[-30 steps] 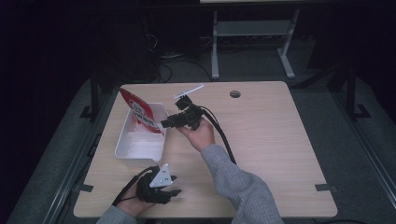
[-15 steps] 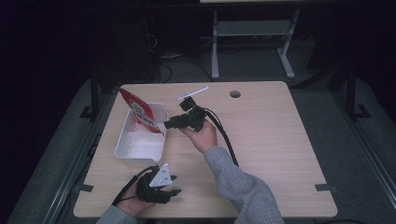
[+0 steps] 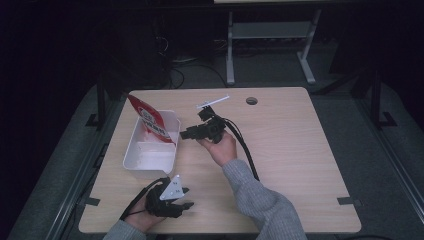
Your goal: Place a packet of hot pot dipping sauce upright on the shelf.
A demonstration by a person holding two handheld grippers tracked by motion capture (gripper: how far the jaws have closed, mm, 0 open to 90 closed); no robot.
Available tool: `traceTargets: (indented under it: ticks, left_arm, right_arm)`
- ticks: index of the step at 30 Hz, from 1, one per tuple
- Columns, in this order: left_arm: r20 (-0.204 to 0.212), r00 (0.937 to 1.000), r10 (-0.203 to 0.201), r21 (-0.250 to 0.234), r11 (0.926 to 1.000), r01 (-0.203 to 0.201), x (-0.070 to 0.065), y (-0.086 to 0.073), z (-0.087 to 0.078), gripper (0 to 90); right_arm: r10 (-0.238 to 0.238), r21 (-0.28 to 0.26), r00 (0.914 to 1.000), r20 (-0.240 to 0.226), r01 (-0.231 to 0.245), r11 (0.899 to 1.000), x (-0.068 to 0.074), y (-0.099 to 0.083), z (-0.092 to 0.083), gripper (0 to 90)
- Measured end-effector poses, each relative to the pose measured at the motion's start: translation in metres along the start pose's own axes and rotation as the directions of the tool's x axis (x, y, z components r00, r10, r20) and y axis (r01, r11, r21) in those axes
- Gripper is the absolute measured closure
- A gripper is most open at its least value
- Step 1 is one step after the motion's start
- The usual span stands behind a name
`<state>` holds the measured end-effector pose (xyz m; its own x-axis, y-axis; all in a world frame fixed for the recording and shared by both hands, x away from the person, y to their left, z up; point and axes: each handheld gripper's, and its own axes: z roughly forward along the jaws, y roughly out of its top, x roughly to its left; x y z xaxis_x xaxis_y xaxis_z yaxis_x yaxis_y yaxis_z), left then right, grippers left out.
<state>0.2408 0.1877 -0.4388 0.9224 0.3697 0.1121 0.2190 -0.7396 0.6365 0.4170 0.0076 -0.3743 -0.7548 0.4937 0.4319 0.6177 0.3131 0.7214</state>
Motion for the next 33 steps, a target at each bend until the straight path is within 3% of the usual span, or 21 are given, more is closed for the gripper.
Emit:
traceTargets:
  ticks: [33]
  left_arm:
    - [0.001, 1.0, -0.002, 0.002, 1.0, 0.002, 0.001, 0.0, 0.0, 52.2]
  right_arm:
    - [0.018, 0.021, 0.9998, 0.007, -0.018, 1.0, -0.009, -0.048, -0.026, 58.0]
